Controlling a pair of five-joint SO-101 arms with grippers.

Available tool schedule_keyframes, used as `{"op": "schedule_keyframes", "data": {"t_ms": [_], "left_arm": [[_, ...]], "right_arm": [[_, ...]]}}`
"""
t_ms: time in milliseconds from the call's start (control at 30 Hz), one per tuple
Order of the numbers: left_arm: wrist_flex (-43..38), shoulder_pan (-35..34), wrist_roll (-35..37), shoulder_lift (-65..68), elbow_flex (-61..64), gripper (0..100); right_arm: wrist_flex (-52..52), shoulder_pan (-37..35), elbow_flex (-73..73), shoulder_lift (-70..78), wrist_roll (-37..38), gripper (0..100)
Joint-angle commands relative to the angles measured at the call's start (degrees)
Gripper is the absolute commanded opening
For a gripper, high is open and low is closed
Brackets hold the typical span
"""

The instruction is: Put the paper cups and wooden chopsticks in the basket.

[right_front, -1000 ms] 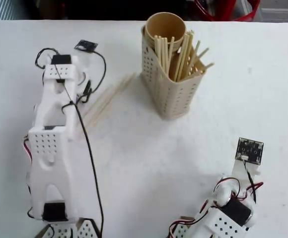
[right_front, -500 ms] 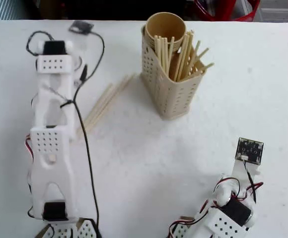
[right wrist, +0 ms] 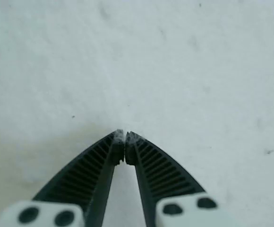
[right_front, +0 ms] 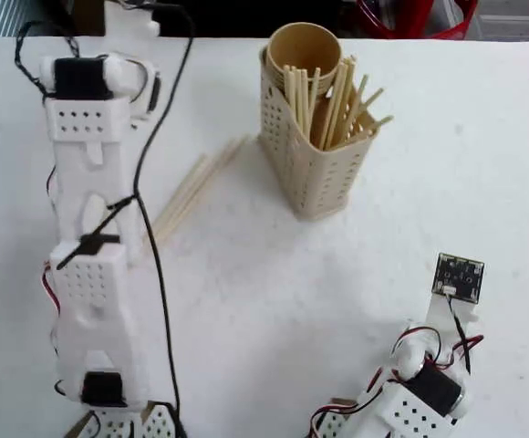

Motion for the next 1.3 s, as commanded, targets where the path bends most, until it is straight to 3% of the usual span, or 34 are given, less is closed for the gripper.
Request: {"op": "schedule_keyframes", "data": {"t_ms": [0,167,267,500,667,800,1000,1267], "left_arm": [[-0.2,10.3,1.5,-21.8,23.7,2],[-6.6,23.4,1.6,-41.3,35.0,2],[-13.4,27.7,1.6,-46.8,38.8,2],[-36.5,31.3,1.6,-47.6,47.5,2],[-56.5,37.1,1.1,-47.6,51.9,2],[-67.4,41.6,1.1,-47.5,51.9,2],[-74.5,43.8,-6.3,-45.1,52.0,2],[-74.7,40.2,-6.5,-34.6,51.7,2]], "right_arm": [[0.3,0.2,0.5,-0.4,0.5,1.9],[0.3,0.2,0.5,-0.4,0.5,1.9],[0.3,0.2,0.5,-0.4,0.5,1.9],[0.3,0.2,0.5,-0.4,0.5,1.9],[0.3,0.2,0.5,-0.4,0.5,1.9],[0.3,0.2,0.5,-0.4,0.5,1.9],[0.3,0.2,0.5,-0.4,0.5,1.9],[0.3,0.2,0.5,-0.4,0.5,1.9]]}}
